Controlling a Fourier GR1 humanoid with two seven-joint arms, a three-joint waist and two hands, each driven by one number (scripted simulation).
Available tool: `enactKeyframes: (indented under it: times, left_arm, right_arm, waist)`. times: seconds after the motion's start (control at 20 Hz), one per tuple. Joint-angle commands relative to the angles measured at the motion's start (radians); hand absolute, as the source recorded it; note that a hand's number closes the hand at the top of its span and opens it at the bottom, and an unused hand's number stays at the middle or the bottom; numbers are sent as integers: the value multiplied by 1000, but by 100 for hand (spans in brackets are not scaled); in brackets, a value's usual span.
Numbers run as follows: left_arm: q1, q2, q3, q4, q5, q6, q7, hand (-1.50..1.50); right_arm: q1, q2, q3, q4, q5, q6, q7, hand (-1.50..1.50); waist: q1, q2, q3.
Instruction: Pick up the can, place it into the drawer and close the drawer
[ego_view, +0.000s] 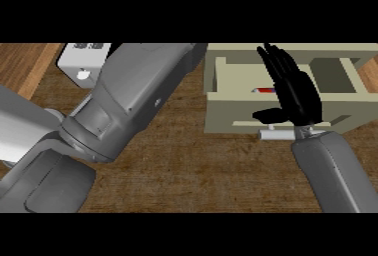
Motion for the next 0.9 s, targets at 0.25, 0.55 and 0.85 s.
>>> enactKeyframes:
  times: [0.25,0.55,0.85]
  left_arm:
    - [63,92,-5,-74,-36,-42,56,-150]
    - [108,108,-21,-142,-54,-31,93,-150]
    - [130,152,-18,-218,-53,-54,163,-150]
  right_arm:
    - [-221,54,-69,416,103,-207,-49,-150]
    - [-314,77,-128,672,156,-440,-88,-150]
    - [-542,70,-172,838,175,-435,-40,-150]
  waist:
    - [25,-8,-1]
    - [61,-3,0]
    - [75,-1,-1]
